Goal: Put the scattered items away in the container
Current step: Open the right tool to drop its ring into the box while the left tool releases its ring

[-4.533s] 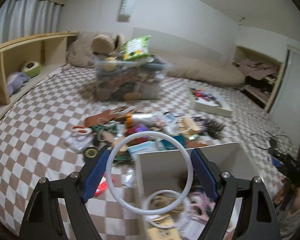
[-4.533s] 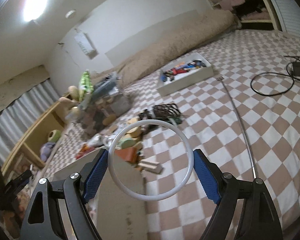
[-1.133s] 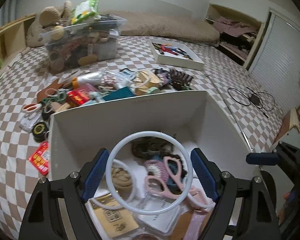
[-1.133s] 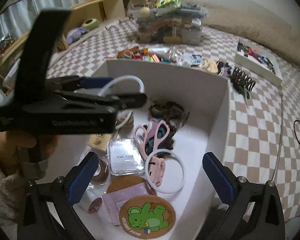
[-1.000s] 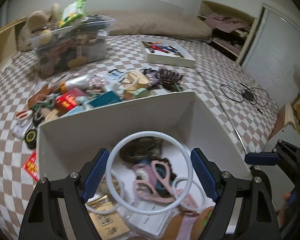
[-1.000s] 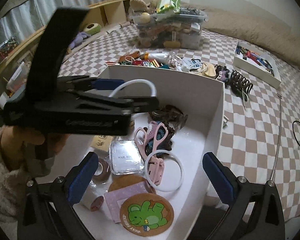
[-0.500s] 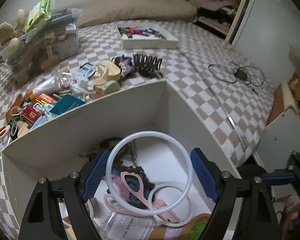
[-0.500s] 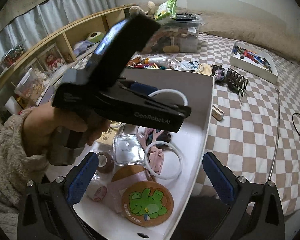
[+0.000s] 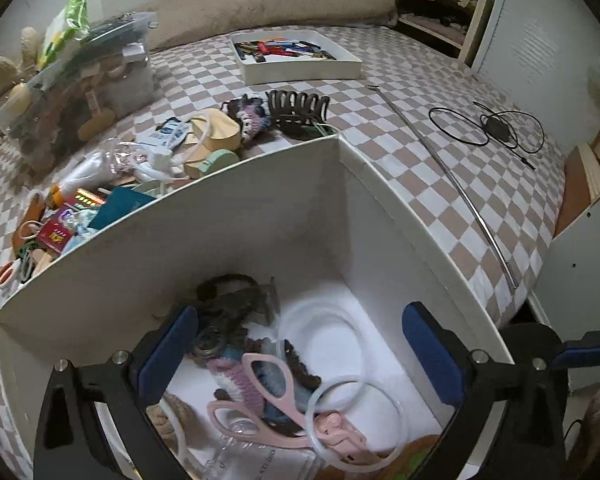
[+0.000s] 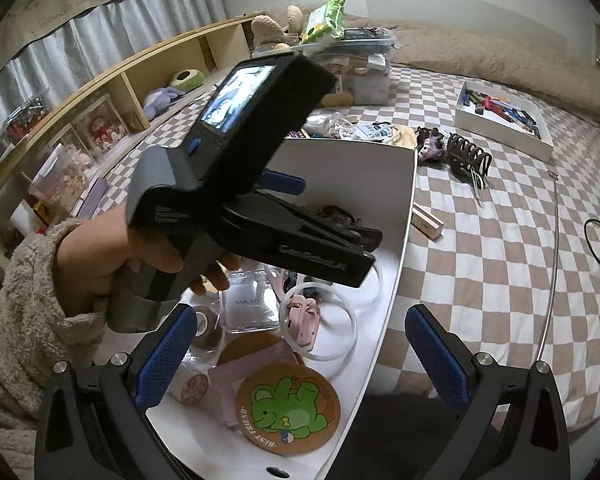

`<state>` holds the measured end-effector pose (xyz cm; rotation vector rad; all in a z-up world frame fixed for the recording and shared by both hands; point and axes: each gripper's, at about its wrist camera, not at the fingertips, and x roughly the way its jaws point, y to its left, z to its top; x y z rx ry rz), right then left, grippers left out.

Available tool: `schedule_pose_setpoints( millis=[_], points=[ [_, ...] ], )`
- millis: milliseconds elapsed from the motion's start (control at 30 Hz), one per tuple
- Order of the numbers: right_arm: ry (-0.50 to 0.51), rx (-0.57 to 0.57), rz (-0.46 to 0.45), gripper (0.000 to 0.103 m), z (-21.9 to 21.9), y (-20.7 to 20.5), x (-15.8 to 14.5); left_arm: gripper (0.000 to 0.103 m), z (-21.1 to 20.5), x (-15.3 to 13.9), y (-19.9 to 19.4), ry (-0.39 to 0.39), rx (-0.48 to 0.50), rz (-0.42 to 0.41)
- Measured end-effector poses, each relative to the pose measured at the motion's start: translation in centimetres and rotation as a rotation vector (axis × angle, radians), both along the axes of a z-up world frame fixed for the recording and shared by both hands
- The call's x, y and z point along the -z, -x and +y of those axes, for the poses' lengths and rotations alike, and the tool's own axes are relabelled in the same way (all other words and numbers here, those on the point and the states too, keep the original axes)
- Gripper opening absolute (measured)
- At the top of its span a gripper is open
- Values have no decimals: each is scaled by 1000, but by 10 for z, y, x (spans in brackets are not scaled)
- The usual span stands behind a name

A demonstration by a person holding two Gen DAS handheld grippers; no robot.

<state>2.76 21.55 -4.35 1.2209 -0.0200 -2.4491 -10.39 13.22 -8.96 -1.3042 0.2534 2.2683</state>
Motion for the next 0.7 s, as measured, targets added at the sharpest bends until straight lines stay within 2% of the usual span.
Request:
schedule_pose_setpoints(
  millis=[367, 700],
  points=[
    [20, 13, 9, 103, -2, 3, -2, 103, -30, -24, -10, -61, -52, 39],
    [4, 30, 51, 103, -13, 4, -10, 103, -64, -59, -28, -95, -92, 121]
  ],
)
